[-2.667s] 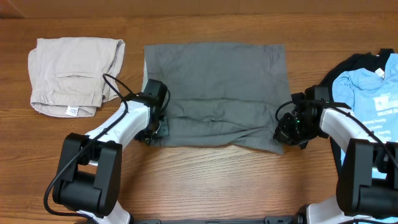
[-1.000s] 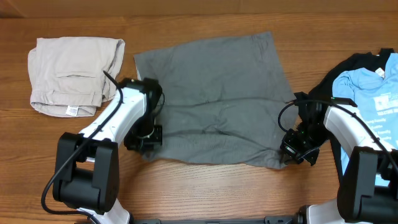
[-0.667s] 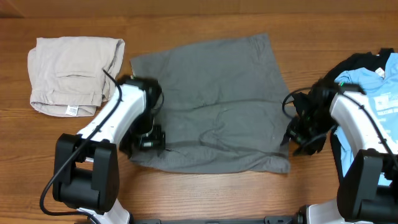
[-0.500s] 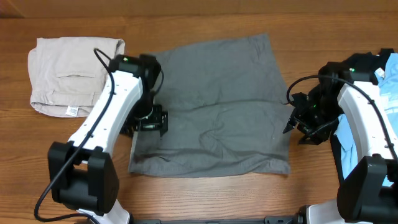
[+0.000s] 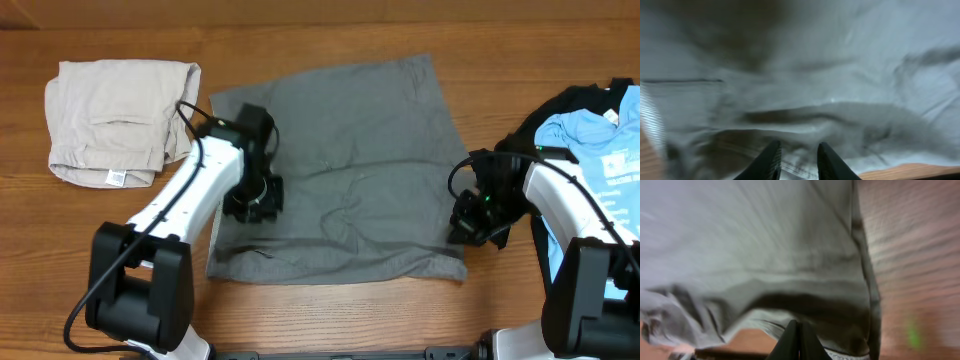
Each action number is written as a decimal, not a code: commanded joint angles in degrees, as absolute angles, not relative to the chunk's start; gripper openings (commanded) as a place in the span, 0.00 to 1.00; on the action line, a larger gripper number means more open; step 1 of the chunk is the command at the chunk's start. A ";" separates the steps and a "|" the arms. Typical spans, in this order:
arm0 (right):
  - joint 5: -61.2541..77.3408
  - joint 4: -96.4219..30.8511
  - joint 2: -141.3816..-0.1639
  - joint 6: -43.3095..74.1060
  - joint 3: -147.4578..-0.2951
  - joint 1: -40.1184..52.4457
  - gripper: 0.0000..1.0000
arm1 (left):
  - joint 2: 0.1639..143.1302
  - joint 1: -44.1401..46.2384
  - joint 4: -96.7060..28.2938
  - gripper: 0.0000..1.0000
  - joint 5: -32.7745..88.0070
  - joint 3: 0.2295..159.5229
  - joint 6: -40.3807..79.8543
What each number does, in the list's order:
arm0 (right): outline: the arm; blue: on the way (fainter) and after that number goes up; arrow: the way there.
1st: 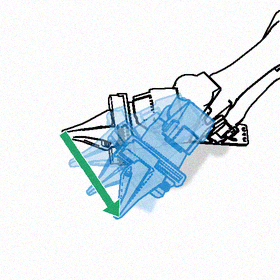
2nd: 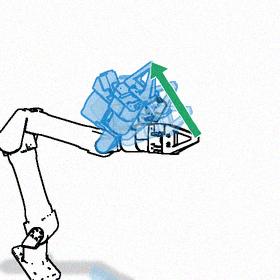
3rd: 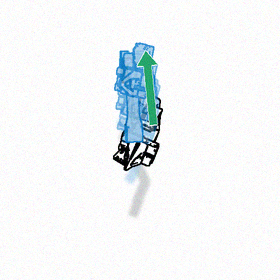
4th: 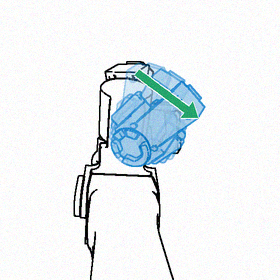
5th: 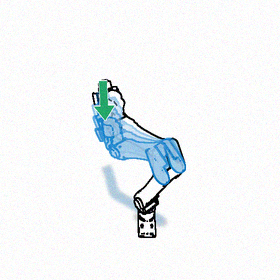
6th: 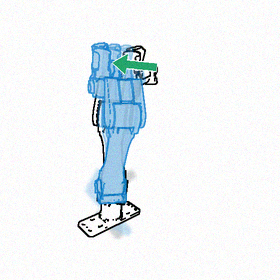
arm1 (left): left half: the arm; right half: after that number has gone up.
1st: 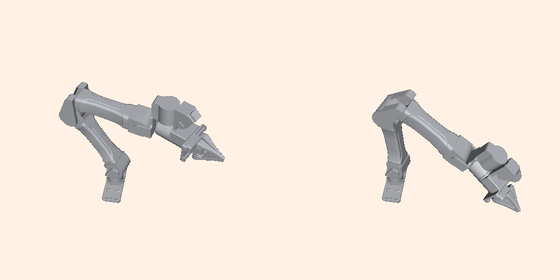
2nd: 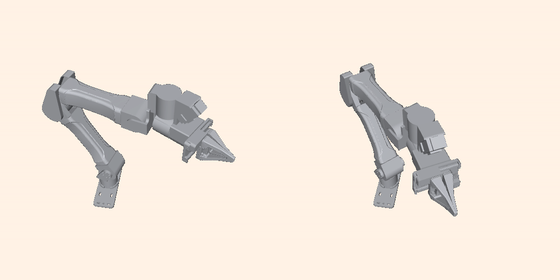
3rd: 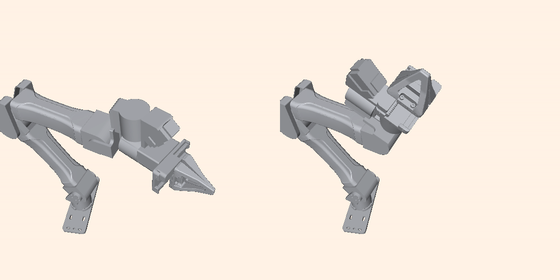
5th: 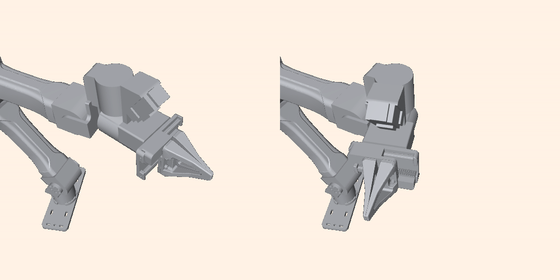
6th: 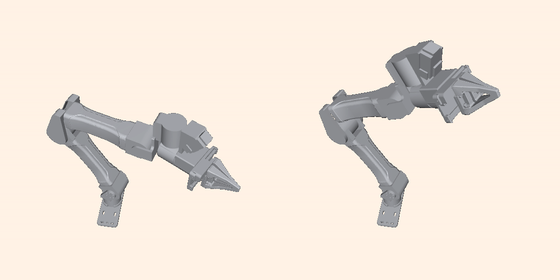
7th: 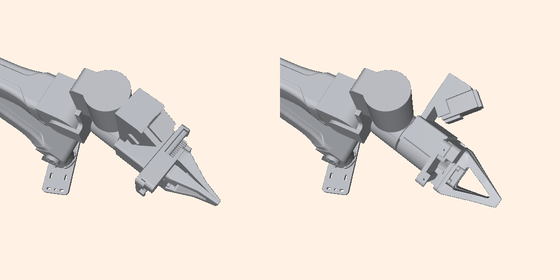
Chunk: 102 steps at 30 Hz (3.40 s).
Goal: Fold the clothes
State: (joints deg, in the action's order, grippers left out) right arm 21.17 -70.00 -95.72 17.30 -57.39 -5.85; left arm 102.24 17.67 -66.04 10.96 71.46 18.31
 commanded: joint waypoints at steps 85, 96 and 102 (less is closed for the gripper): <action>16.10 -53.36 -107.53 7.35 -77.12 -6.46 0.04 | 112.57 10.87 -52.56 0.04 -0.62 73.32 23.79; 16.10 -24.56 -107.72 8.45 -60.20 -2.90 0.05 | 121.30 10.83 -45.84 0.04 -1.87 73.32 23.59; 16.10 -16.64 -109.67 12.43 -58.52 -2.90 0.05 | 121.43 10.81 -37.15 0.04 -9.32 73.34 22.70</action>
